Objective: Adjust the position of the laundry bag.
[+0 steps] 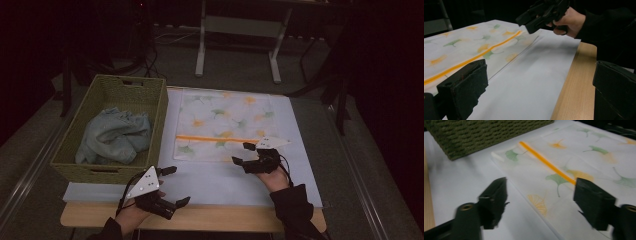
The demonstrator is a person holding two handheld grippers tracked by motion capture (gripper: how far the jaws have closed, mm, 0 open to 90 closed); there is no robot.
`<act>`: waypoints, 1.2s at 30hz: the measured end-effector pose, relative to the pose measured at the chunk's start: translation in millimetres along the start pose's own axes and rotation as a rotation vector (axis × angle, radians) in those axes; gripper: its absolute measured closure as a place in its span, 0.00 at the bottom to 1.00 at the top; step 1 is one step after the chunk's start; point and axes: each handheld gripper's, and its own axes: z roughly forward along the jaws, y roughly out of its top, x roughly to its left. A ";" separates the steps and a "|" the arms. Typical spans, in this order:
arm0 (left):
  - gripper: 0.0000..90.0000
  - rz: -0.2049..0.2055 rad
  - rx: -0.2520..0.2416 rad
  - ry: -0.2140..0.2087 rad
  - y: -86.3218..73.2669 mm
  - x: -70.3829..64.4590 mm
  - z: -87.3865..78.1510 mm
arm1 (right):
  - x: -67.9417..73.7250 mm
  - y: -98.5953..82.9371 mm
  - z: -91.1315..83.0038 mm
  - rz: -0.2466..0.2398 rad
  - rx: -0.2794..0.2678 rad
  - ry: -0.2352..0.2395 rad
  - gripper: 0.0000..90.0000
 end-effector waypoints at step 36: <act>0.01 -0.005 0.016 -0.006 -2.0 0.2 0.1 | -13.8 -21.2 70.6 -0.041 0.223 -0.119 0.27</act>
